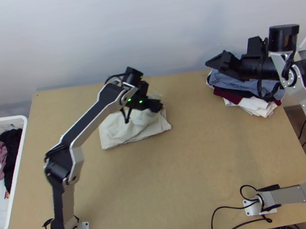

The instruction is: Fold the t-shirt

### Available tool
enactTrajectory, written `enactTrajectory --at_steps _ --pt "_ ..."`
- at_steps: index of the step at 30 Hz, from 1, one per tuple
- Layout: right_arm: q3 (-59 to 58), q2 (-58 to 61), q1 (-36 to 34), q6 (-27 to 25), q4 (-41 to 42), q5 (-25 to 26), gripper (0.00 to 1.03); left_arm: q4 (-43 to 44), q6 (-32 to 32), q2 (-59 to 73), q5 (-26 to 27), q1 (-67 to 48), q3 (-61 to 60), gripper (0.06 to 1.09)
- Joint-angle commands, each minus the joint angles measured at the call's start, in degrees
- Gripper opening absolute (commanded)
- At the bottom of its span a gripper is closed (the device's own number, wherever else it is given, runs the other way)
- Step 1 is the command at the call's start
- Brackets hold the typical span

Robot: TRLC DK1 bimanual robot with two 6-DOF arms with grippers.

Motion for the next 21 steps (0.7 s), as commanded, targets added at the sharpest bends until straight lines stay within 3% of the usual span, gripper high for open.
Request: enactTrajectory --at_steps 1,12,21 --pt "-5.42 -1.88 2.27 -1.92 1.49 1.47 0.99 -1.06 -0.9 3.01 -0.96 -1.07 7.68 1.05" --pt "-22.03 0.76 9.57 -3.23 10.37 2.53 0.99 -2.12 0.6 -3.67 -1.14 5.25 8.38 1.05" --pt "-21.24 14.74 15.99 -4.38 12.65 -0.81 0.99 -5.63 3.06 -12.19 -1.14 13.34 8.38 1.05"
